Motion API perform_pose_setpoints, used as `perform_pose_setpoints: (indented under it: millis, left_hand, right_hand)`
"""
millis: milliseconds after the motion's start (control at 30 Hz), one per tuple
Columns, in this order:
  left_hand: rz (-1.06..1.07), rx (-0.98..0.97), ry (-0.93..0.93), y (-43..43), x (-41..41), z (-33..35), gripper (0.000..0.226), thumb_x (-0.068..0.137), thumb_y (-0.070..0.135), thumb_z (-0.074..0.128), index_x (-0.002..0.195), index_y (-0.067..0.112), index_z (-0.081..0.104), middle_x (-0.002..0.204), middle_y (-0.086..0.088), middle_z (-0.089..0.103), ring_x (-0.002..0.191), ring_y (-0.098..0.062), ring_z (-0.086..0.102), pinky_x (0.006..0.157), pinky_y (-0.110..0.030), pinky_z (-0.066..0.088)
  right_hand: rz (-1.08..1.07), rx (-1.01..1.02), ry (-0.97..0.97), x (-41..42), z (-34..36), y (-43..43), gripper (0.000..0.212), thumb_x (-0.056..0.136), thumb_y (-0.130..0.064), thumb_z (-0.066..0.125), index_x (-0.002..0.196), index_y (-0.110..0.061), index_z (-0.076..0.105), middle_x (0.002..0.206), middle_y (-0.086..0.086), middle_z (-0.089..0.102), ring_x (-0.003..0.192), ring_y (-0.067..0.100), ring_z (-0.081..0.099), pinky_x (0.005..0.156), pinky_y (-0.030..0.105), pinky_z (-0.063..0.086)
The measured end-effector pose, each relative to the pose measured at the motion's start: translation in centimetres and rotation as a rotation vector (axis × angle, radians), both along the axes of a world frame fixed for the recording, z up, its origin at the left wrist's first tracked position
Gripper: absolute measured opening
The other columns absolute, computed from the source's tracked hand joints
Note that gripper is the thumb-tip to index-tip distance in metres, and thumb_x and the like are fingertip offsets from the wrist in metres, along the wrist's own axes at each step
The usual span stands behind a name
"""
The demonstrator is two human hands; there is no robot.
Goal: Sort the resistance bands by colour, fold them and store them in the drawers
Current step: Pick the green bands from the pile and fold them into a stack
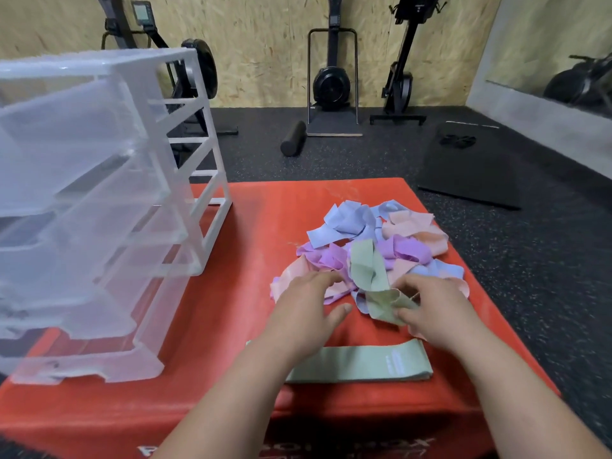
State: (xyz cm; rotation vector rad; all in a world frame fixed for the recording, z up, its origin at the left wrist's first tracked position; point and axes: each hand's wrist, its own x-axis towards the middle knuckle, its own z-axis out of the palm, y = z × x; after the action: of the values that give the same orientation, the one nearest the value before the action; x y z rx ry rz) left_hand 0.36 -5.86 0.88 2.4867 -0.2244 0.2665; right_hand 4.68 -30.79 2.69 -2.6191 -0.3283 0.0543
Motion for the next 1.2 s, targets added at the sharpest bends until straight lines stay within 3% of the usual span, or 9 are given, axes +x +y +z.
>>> perform_pose_setpoints:
  millis: [133,233,367,467,567,667,833,1033,1200]
  left_hand:
    - [0.018,0.043,0.025,0.2,0.7,-0.9,0.042,0.097,0.044,0.071,0.137,0.034,0.061,0.133,0.009,0.064,0.119,-0.017,0.057,0.096,-0.032,0.044]
    - [0.056,-0.012,0.042,-0.4,1.6,-1.2,0.035,0.100,0.039,0.067,0.135,0.034,0.063,0.126,0.013,0.068,0.113,-0.013,0.062,0.092,-0.033,0.050]
    - [0.078,-0.157,0.120,-1.9,3.3,-1.4,0.036,0.104,0.039,0.063,0.139,0.031,0.062,0.113,0.018,0.071,0.101,-0.005,0.065,0.091,-0.029,0.053]
    - [0.074,-0.164,0.160,-2.6,4.4,-1.8,0.043,0.101,0.038,0.068,0.142,0.029,0.060,0.118,0.015,0.071,0.104,-0.008,0.066,0.096,-0.031,0.054]
    - [0.070,-0.154,0.168,-3.1,5.0,-2.3,0.045,0.098,0.034,0.071,0.142,0.028,0.060,0.121,0.014,0.071,0.104,-0.007,0.065,0.097,-0.034,0.055]
    - [0.066,-0.158,0.166,-3.2,5.2,-2.7,0.045,0.098,0.032,0.072,0.142,0.028,0.061,0.122,0.012,0.070,0.105,-0.008,0.066,0.097,-0.035,0.057]
    - [0.041,-0.155,0.136,-2.4,4.9,-2.7,0.041,0.097,0.027,0.071,0.137,0.032,0.063,0.118,0.017,0.070,0.104,-0.004,0.062,0.093,-0.029,0.054]
    - [0.067,-0.203,-0.116,-1.6,4.8,-0.8,0.043,0.102,0.037,0.066,0.144,0.035,0.057,0.138,0.020,0.055,0.122,-0.006,0.058,0.102,-0.025,0.045]
    - [-0.015,-0.074,-0.239,-1.0,3.7,1.0,0.010,0.101,0.028,0.071,0.110,0.033,0.075,0.096,0.032,0.061,0.099,-0.002,0.053,0.083,-0.015,0.038]
  right_hand:
    - [0.065,-0.101,0.110,0.8,0.8,-0.7,0.024,0.081,-0.024,0.079,0.095,-0.038,0.067,0.067,-0.051,0.056,0.074,0.001,0.070,0.063,0.009,0.043]
    - [0.085,-0.107,0.111,1.5,0.8,-0.9,0.030,0.076,-0.032,0.087,0.096,-0.044,0.067,0.073,-0.027,0.068,0.074,-0.009,0.064,0.074,-0.001,0.036]
    - [0.177,-0.001,0.210,2.1,-0.1,-0.3,0.048,0.072,-0.054,0.089,0.113,-0.048,0.064,0.095,-0.024,0.063,0.084,-0.012,0.060,0.065,0.008,0.041]
    - [0.177,0.061,0.123,3.8,-1.3,0.3,0.053,0.078,-0.065,0.079,0.125,-0.048,0.062,0.123,-0.026,0.056,0.112,-0.002,0.055,0.085,0.011,0.040]
    - [0.165,-0.021,-0.033,5.4,-3.2,1.1,0.054,0.090,-0.060,0.068,0.140,-0.044,0.058,0.147,-0.020,0.048,0.139,0.016,0.041,0.114,0.033,0.035]
    - [0.159,-0.100,-0.021,6.2,-4.6,2.0,0.045,0.099,-0.050,0.060,0.143,-0.043,0.056,0.159,-0.020,0.041,0.143,0.023,0.034,0.120,0.042,0.031]
    - [0.148,-0.121,-0.140,6.9,-5.0,2.8,0.031,0.099,-0.035,0.061,0.129,-0.037,0.068,0.139,-0.021,0.061,0.121,0.020,0.046,0.105,0.046,0.044]
    - [0.148,0.310,-0.423,4.5,-0.8,3.7,0.013,0.085,-0.021,0.079,0.088,-0.033,0.074,0.093,-0.020,0.073,0.098,0.012,0.063,0.089,0.039,0.051]
    - [0.151,0.642,-0.190,2.1,-0.6,4.7,0.034,0.087,-0.013,0.079,0.105,-0.034,0.060,0.096,-0.011,0.072,0.095,0.012,0.072,0.090,0.037,0.057]
